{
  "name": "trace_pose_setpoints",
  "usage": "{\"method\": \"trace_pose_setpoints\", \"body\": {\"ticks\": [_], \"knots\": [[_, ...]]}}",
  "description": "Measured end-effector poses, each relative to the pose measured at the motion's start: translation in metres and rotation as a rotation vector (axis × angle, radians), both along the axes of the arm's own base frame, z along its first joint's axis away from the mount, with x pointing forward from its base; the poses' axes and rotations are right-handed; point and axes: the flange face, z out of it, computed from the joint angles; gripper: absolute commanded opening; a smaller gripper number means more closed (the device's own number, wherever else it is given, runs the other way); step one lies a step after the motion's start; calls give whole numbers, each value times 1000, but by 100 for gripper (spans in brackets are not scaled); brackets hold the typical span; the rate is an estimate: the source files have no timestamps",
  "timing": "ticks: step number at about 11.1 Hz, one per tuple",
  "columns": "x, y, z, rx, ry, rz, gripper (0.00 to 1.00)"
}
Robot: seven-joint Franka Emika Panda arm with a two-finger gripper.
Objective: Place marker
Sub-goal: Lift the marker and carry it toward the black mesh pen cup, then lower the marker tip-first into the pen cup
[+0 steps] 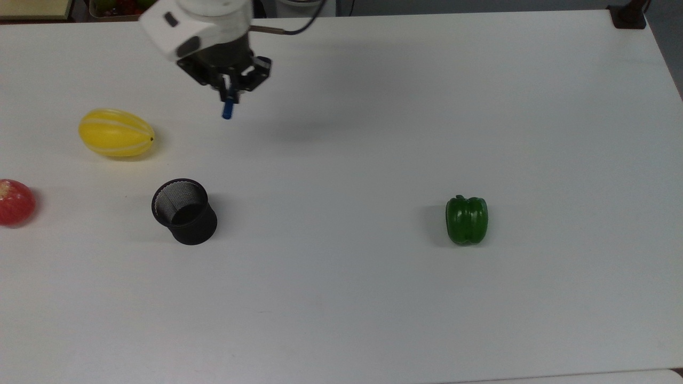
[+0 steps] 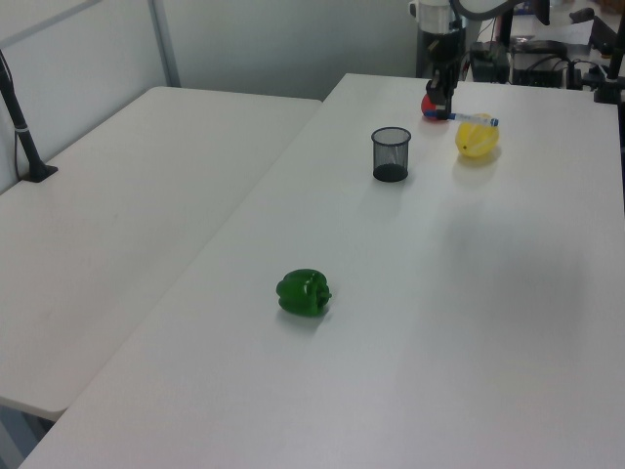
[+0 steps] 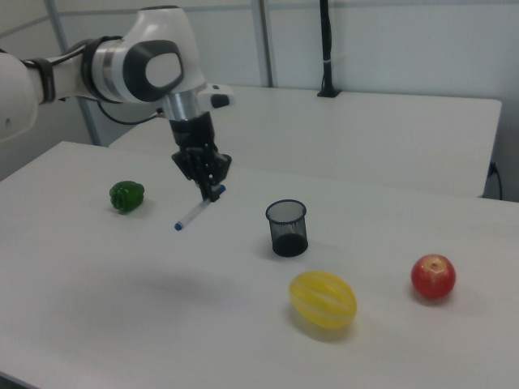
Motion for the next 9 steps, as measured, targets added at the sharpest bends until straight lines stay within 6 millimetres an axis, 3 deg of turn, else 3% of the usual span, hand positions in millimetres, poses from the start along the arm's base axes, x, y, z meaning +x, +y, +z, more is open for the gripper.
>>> {"method": "trace_pose_setpoints", "body": {"ticks": [2,3,9], "knots": [[4,-46,0,25,-42,-28,10],[8,-56,3,27,-91,-36,10],[46,-69,24,-10,-461,-17,10]]}}
